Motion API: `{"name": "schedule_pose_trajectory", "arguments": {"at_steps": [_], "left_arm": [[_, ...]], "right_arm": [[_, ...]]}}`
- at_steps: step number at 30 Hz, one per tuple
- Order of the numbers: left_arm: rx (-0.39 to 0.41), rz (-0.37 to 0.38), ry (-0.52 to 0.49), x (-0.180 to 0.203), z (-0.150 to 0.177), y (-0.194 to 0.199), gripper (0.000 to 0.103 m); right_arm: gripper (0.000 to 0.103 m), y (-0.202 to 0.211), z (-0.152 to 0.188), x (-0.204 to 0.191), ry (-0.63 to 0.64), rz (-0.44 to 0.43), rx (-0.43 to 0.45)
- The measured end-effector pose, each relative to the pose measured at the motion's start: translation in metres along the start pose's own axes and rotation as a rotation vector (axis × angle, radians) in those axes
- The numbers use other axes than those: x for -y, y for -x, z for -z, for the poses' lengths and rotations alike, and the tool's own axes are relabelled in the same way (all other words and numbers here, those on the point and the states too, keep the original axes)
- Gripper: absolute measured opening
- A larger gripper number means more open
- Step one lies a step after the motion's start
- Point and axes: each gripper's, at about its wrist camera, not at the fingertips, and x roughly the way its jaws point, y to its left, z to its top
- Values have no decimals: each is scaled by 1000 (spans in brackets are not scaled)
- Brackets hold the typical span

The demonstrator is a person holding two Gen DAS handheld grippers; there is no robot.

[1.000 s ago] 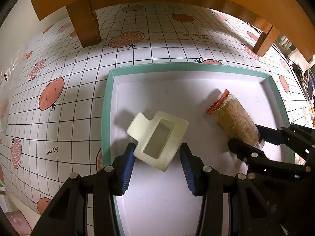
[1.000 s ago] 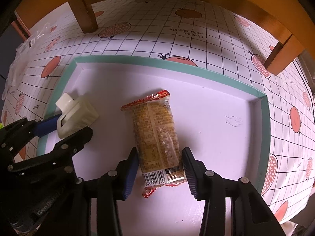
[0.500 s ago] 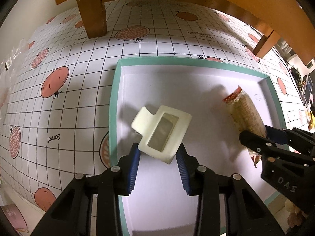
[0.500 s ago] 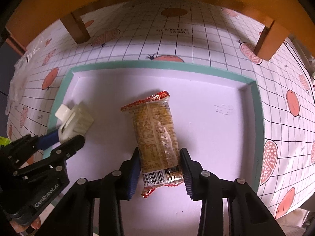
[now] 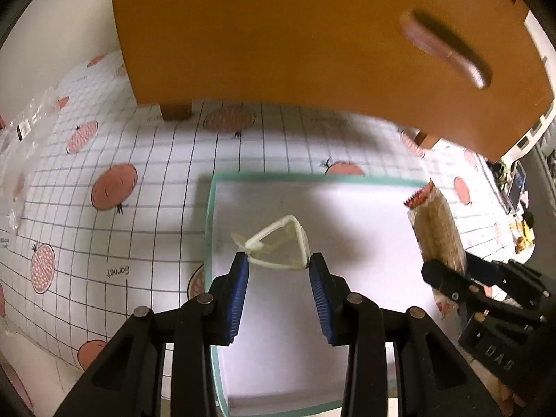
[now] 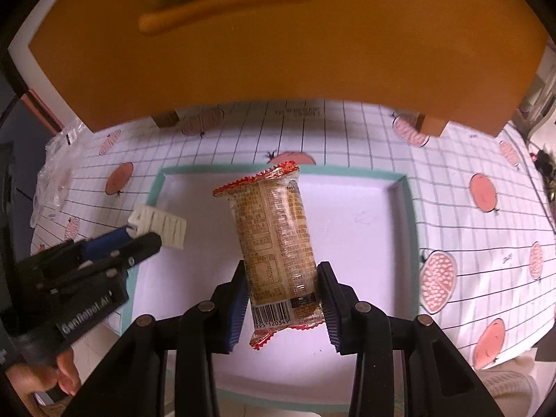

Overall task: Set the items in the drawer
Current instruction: 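Carry the claw clip in the left gripper while the right gripper carries the pastry into the drawer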

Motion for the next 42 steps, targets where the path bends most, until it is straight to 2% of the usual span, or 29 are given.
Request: {"name": "schedule_pose_trajectory", "arguments": {"at_steps": [9,14,22,28,42], "left_arm": [[69,41,-31,17,-15,32,37],[169,88,-61,29,-28,75,37],[345,171,-112,52,-43,147,37],[427,208,-134,60,-50,180,37],[553,214,-120,54,-80,223,37]], "right_arm": [[41,29,3,8,-19,25,50],[41,53,0,13,-40,26,96],[41,114,-13,12,-50,10,248],[41,148,-18,5,-42,-1,330],[41,208,-49,12,-72,-10,468]]}}
